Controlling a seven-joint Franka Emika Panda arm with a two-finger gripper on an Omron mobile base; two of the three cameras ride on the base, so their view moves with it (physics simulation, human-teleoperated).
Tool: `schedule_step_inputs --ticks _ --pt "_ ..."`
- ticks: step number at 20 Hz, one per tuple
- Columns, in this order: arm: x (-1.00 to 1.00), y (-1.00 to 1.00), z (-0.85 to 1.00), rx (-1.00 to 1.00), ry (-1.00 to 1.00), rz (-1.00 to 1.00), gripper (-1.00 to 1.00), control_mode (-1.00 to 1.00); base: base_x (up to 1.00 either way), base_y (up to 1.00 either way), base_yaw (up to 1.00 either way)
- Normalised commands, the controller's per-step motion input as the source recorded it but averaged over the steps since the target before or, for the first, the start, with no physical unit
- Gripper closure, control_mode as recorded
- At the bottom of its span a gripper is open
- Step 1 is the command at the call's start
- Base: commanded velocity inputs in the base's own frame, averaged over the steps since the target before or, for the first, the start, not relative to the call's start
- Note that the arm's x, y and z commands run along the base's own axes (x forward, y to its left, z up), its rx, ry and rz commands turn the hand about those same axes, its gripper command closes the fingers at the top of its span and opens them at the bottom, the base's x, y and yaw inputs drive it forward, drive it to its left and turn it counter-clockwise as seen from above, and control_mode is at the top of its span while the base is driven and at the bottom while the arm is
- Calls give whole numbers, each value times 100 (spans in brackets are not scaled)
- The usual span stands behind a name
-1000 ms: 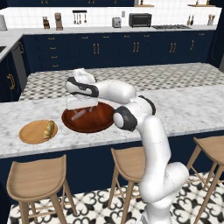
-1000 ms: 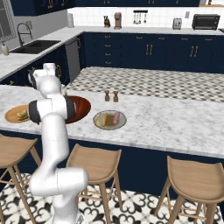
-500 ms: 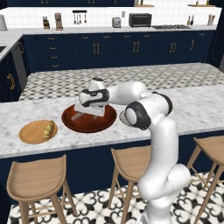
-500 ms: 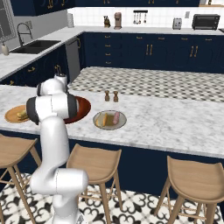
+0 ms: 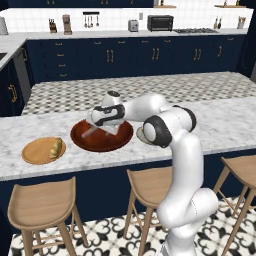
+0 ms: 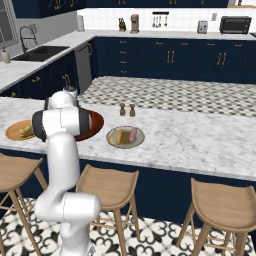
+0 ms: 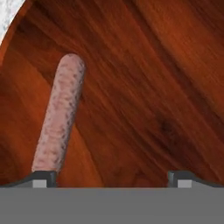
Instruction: Place one bun and one sausage from the bowl on each plate.
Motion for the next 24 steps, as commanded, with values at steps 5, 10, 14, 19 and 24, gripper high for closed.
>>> schedule_step_inputs --ticks 5,10,14,19,24 --pt "19 19 0 0 1 -23 -100 -100 0 0 0" --pt "22 4 -2 5 0 -11 -100 -100 0 0 0" --pt "19 0 -24 21 0 -13 -100 -100 0 0 0" --pt "32 0 -29 17 -1 -9 -100 -100 0 0 0" --pt "36 0 -14 3 0 -2 -100 -100 0 0 0"
